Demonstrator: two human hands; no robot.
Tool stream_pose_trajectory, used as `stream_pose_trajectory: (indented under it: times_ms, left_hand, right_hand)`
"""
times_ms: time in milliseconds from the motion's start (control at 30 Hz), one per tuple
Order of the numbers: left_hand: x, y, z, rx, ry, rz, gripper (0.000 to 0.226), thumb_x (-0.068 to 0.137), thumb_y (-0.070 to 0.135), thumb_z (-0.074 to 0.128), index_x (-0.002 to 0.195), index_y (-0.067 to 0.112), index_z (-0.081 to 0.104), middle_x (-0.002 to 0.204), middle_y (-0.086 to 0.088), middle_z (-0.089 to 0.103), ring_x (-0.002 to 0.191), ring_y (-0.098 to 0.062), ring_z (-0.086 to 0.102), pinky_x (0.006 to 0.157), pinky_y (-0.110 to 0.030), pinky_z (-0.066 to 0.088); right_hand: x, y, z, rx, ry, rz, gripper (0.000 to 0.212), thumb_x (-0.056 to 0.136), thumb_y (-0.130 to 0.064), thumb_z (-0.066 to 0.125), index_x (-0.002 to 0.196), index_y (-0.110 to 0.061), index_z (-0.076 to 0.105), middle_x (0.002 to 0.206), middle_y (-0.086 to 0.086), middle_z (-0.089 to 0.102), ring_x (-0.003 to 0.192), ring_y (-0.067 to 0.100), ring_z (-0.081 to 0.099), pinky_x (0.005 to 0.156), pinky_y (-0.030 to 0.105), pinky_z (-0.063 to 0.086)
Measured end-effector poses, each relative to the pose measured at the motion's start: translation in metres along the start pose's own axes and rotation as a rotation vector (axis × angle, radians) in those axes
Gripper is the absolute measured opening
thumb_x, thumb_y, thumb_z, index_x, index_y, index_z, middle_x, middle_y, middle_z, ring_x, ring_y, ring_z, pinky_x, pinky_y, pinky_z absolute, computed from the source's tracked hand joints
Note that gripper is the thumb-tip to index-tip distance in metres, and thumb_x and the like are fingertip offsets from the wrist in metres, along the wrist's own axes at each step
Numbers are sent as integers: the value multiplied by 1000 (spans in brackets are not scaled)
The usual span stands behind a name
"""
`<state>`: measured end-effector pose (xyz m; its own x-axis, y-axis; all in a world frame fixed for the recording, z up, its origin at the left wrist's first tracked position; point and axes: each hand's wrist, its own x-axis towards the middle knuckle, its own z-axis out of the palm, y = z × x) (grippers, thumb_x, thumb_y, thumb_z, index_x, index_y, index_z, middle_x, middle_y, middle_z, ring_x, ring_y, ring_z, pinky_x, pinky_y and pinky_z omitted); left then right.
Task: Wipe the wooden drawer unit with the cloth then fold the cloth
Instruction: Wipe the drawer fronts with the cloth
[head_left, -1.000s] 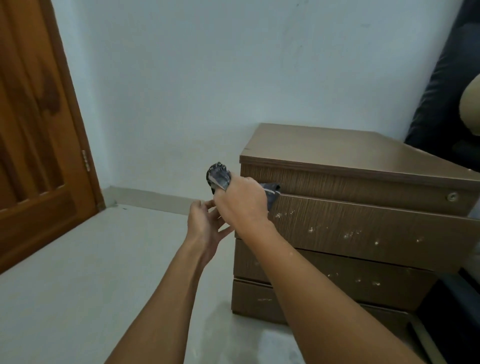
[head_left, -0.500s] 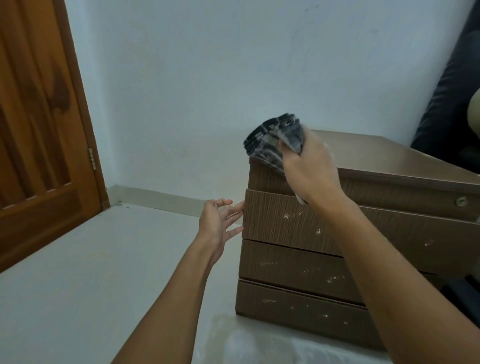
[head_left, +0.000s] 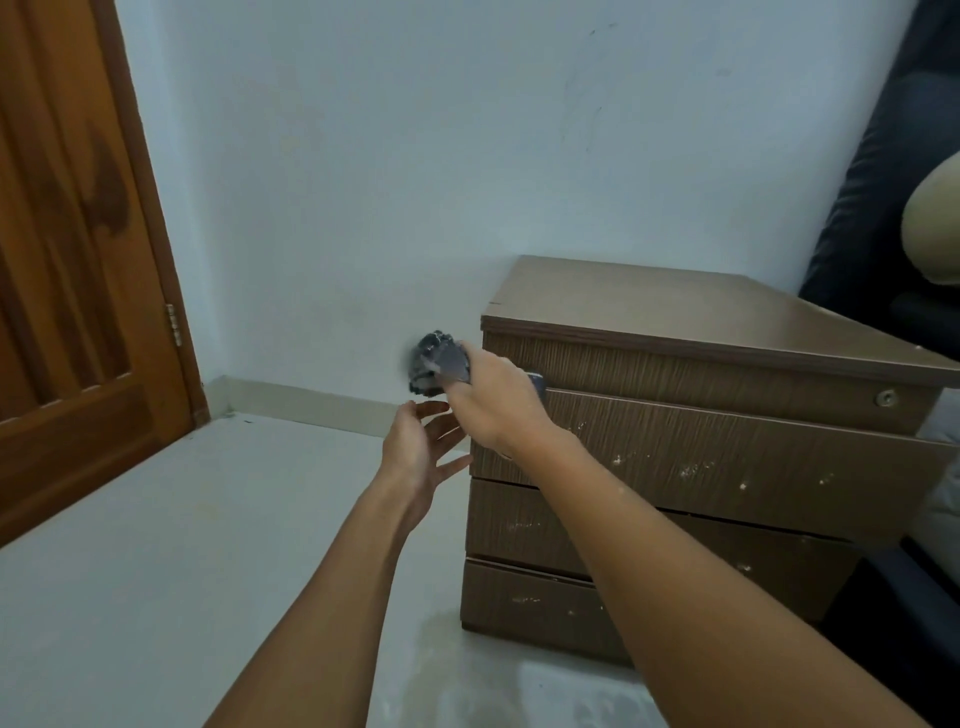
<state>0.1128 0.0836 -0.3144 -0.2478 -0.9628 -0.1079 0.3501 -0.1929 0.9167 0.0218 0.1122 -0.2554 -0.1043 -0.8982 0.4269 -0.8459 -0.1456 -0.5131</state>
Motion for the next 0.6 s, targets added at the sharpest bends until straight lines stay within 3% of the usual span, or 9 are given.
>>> stream_pose_trajectory:
  times_ms: [67, 167, 267, 333, 600]
  left_hand:
    - [-1, -1, 0, 76, 9, 22, 30, 104, 26, 33, 117, 13, 57, 109, -6, 71, 107, -20, 65, 92, -47, 53]
    - [0, -9, 2, 239, 50, 95, 19, 101, 21, 48, 115, 16, 60, 106, 0, 70, 101, -14, 66, 83, -36, 55]
    - [0, -24, 13, 394, 146, 223, 18, 95, 26, 59, 110, 18, 67, 104, 0, 70, 98, -15, 66, 82, -34, 54]
    - [-3, -31, 24, 435, 239, 283, 19, 94, 27, 61, 108, 17, 69, 102, -1, 69, 94, -16, 64, 78, -30, 52]
    - [1, -40, 38, 443, 382, 326, 17, 96, 24, 58, 102, 13, 69, 98, -1, 67, 93, -19, 63, 75, -27, 47]
  right_hand:
    - [-5, -1, -2, 226, 40, -46, 20, 94, -31, 52, 111, -24, 60, 102, -1, 71, 96, 21, 64, 86, 43, 51]
    - [-26, 9, -15, 514, 186, -68, 21, 95, -34, 57, 113, -23, 63, 104, -8, 71, 98, 8, 65, 89, 38, 53]
    - [-51, 25, -34, 747, 327, -12, 27, 96, -33, 56, 114, -15, 64, 110, -1, 71, 104, 14, 66, 93, 41, 54]
    - [-65, 36, -50, 859, 439, 48, 26, 97, -25, 55, 115, -9, 63, 112, 2, 71, 105, 15, 67, 91, 36, 56]
    - [-103, 80, -111, 781, 805, 216, 10, 96, -29, 57, 103, -25, 63, 104, -9, 69, 100, 8, 66, 87, 32, 55]
